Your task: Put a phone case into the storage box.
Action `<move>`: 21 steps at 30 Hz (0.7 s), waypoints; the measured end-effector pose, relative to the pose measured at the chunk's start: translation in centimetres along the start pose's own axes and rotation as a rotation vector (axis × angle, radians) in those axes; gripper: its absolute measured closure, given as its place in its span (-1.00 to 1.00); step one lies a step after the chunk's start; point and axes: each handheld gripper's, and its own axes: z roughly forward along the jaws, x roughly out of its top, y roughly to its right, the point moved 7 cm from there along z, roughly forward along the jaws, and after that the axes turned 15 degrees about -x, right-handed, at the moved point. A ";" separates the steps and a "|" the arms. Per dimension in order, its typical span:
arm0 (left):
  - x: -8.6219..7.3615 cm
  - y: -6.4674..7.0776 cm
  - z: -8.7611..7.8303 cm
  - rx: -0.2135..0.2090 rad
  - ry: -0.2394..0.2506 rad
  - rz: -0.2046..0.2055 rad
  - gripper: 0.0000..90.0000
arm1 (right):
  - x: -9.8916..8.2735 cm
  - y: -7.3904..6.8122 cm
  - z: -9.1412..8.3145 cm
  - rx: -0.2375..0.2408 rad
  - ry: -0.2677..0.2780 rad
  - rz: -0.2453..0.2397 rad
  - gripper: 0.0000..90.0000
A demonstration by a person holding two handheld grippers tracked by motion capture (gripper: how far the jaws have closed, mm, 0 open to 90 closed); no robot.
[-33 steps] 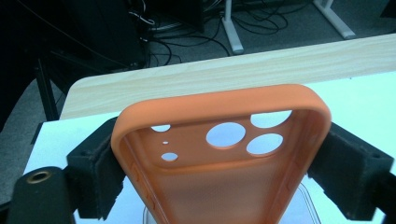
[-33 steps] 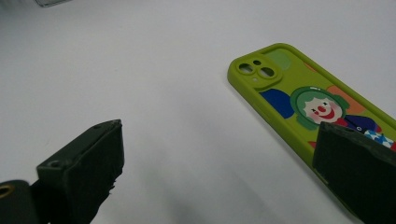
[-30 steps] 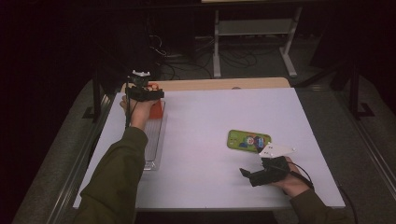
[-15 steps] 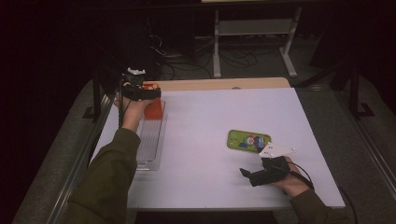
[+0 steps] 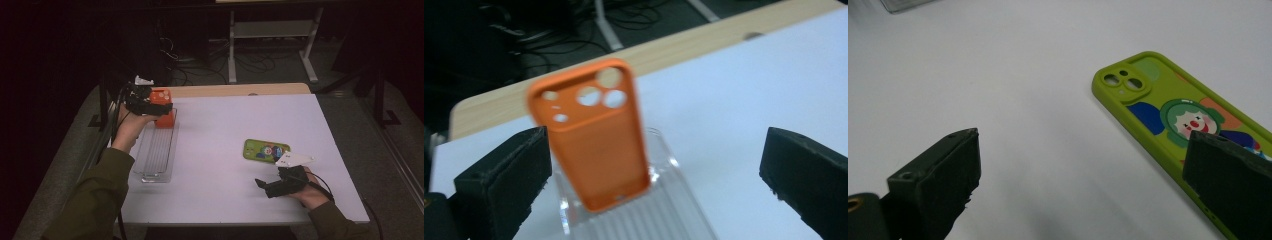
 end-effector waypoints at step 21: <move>-2.7 12.2 1.7 -0.408 -0.023 0.203 -1.00 | 0.1 0.1 -0.2 0.010 0.003 0.005 -0.96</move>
